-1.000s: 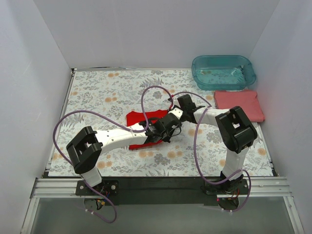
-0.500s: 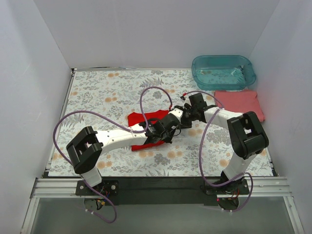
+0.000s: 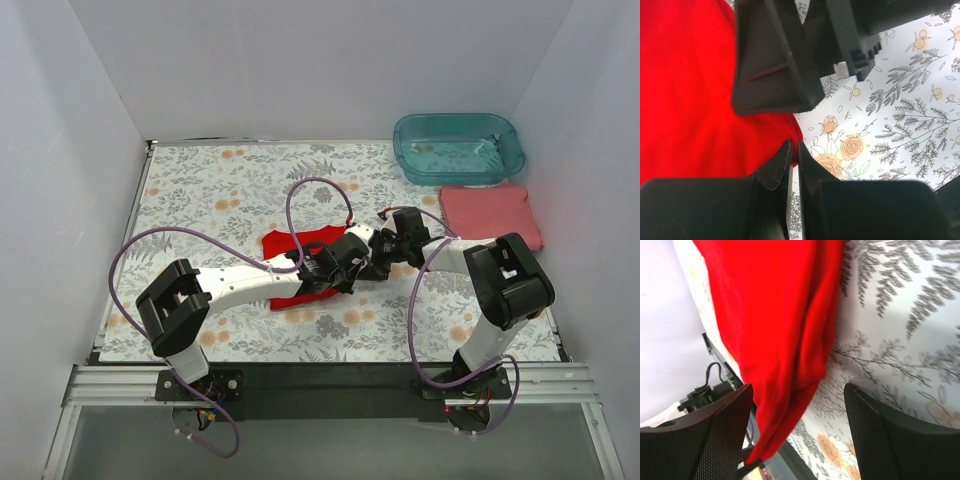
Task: Fold and stack the t-shirts
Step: Neatly place the folded tshirt to the corner
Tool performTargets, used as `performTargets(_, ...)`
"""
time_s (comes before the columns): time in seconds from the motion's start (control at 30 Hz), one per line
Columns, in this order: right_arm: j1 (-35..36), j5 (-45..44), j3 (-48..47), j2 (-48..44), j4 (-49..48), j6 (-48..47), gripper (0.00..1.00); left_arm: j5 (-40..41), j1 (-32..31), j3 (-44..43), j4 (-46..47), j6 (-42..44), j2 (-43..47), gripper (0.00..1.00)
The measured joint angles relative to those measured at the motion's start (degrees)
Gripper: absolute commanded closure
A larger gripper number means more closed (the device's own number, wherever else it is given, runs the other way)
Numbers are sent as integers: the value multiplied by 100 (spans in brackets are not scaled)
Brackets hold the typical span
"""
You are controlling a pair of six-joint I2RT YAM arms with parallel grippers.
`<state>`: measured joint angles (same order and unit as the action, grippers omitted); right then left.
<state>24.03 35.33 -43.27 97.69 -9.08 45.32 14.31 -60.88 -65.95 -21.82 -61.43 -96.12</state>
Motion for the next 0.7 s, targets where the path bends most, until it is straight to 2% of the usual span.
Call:
performTargets(0.2,96,208,-59,345,-549,417,24,-22,0,0,0,-15,0,100)
performTargets(0.43,125,243,-225,638,-748,483,34,-76,0,0,0,-57,0,100)
performTargets(0.7,125,146,-549,955,-741,118,57,-214,0,0,0,-103,0,100)
